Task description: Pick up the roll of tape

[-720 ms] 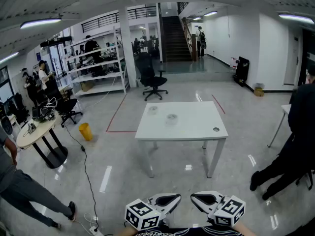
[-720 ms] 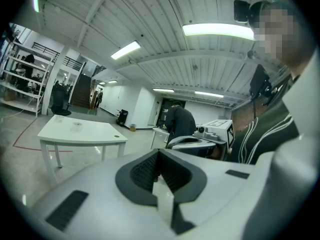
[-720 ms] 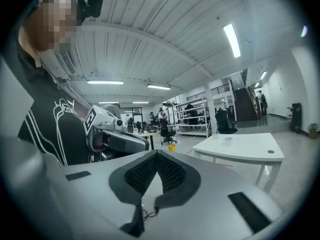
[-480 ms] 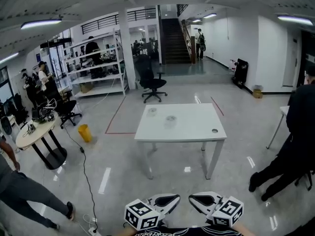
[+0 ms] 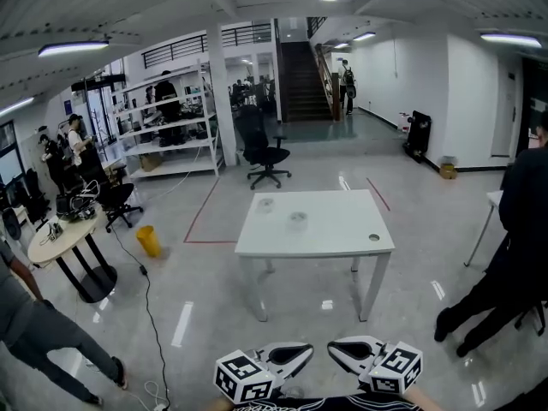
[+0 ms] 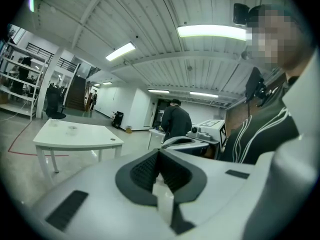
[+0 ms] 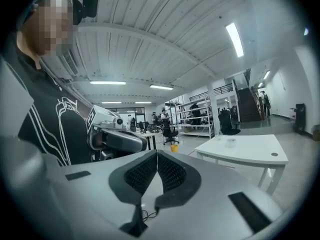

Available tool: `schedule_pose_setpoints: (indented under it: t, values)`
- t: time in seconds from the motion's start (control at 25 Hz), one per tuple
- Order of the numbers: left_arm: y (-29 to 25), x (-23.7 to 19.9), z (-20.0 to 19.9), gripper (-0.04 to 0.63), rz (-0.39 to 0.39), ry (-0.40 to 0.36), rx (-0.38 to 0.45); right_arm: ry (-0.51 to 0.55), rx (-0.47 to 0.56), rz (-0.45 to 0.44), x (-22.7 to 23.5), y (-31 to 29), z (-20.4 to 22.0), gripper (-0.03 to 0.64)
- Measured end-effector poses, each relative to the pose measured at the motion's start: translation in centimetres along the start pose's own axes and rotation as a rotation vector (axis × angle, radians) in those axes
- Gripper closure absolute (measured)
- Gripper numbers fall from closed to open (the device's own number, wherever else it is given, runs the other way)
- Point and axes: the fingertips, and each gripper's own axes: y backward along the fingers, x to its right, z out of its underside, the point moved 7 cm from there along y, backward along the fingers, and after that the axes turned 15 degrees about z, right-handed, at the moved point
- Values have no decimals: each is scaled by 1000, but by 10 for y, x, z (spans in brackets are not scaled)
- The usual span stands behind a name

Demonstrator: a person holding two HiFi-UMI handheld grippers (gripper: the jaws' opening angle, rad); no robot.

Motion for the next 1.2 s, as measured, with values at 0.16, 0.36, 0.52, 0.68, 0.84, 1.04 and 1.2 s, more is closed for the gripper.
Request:
schedule_pose_setpoints:
  t: [0.16, 0.36, 0.52, 0.68, 0.84, 1.04, 1.2]
  values:
    - [10, -22, 3, 592, -23, 24, 3, 35, -7, 4, 9, -21, 1, 604]
    - [9, -76, 12, 592, -19, 76, 17, 7, -42, 12, 37, -64, 7, 604]
    - [8, -138, 6, 592, -11, 105, 37, -7, -51, 25, 70, -112, 6, 604]
    - [7, -212, -10, 592, 16, 138, 20, -45, -85, 52, 106, -171, -2, 603]
    - [12, -287, -34, 592, 27, 126, -29, -164, -78, 53, 146, -232, -22, 604]
    - [26, -381, -71, 592, 33, 151, -1, -219, -59, 53, 190, -311, -53, 603]
    - [32, -431, -92, 592, 34, 128, -10, -162, -57, 87, 210, -353, -68, 603]
